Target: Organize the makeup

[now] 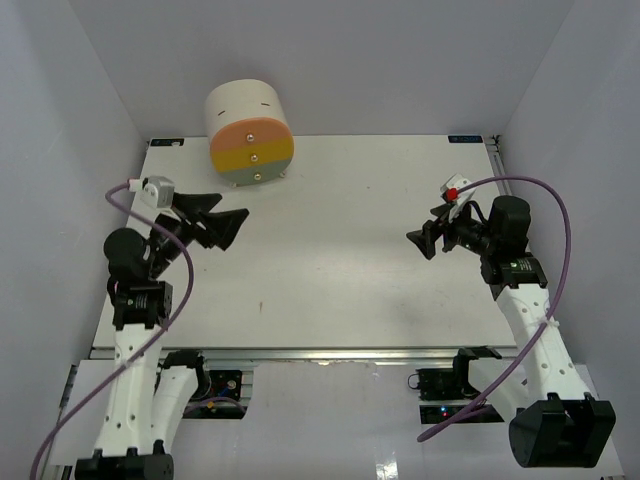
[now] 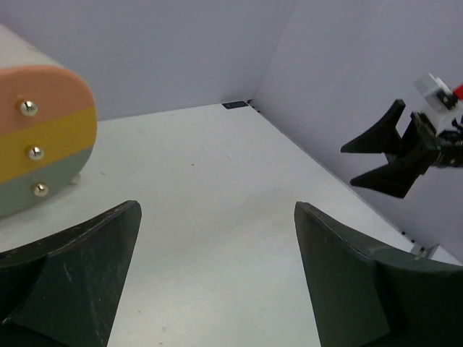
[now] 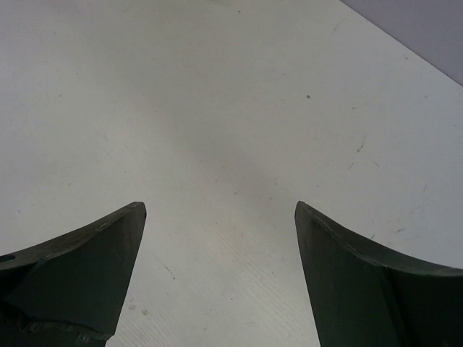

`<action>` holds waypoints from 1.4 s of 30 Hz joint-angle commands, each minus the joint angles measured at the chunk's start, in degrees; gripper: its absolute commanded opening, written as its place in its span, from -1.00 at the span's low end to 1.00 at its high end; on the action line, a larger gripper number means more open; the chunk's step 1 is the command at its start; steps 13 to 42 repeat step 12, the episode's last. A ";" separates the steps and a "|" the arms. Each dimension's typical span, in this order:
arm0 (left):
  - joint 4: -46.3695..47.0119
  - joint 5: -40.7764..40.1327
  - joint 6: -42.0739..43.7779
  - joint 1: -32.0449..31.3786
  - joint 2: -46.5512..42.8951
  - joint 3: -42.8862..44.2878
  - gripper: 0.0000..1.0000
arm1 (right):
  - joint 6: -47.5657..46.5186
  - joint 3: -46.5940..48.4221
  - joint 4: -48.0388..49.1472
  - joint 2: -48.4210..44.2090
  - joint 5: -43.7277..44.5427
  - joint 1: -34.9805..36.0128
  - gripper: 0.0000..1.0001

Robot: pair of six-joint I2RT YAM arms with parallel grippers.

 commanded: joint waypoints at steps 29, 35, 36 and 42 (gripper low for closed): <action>-6.92 6.17 10.34 -0.67 -15.09 -13.63 0.96 | 5.22 -4.02 -4.05 -12.13 13.65 -0.18 0.80; -6.92 6.17 10.34 -0.67 -15.09 -13.63 0.96 | 5.22 -4.02 -4.05 -12.13 13.65 -0.18 0.80; -6.92 6.17 10.34 -0.67 -15.09 -13.63 0.96 | 5.22 -4.02 -4.05 -12.13 13.65 -0.18 0.80; -6.92 6.17 10.34 -0.67 -15.09 -13.63 0.96 | 5.22 -4.02 -4.05 -12.13 13.65 -0.18 0.80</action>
